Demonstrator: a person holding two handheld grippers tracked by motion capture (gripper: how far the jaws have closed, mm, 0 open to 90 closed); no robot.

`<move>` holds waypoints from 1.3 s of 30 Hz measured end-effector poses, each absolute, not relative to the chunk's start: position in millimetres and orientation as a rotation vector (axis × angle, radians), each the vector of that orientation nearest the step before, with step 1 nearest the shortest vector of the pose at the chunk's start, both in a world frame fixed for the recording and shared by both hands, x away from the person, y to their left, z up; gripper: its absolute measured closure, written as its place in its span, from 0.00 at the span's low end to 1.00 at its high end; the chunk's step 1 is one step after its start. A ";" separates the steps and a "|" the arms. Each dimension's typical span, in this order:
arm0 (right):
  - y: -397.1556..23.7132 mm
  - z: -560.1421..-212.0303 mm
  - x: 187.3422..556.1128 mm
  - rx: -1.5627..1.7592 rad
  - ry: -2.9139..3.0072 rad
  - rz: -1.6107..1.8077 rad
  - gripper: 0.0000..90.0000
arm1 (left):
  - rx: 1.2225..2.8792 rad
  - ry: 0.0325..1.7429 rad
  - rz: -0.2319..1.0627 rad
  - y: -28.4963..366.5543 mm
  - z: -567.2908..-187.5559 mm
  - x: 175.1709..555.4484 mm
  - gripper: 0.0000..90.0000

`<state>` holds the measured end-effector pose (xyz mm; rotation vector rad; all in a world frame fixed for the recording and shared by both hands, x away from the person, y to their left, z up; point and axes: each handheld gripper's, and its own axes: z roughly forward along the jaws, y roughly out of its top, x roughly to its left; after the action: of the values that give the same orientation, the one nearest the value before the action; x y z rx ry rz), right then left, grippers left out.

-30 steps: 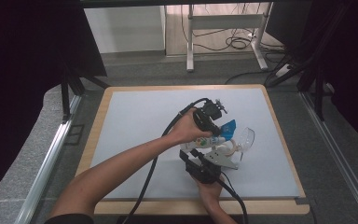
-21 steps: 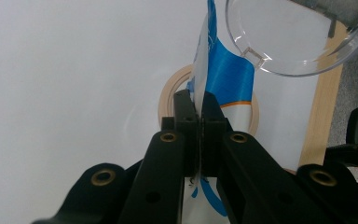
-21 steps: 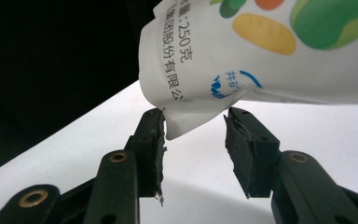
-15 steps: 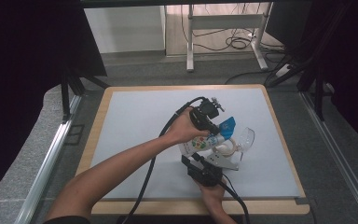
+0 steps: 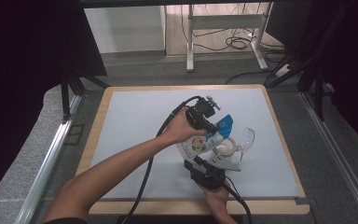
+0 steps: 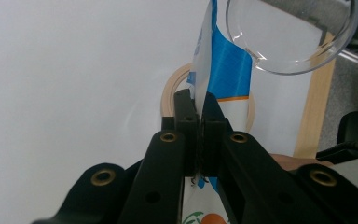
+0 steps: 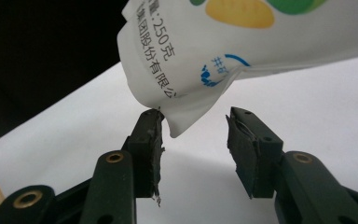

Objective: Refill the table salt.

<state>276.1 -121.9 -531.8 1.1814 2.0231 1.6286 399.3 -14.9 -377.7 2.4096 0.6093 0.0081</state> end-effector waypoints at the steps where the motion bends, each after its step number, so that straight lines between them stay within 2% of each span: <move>1: -122.8 -532.1 275.7 1.184 2.029 1.623 0.62 | 2.402 0.609 0.009 -13.3 -377.6 398.7 1.00; 39: -140.4 -541.3 279.7 1.225 2.160 1.425 0.55 | 2.292 0.615 -0.094 13.0 -383.0 394.2 1.00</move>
<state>279.7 -140.4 -541.3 1.2254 2.1602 1.4251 394.2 13.0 -383.0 2.2925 0.6149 -0.0936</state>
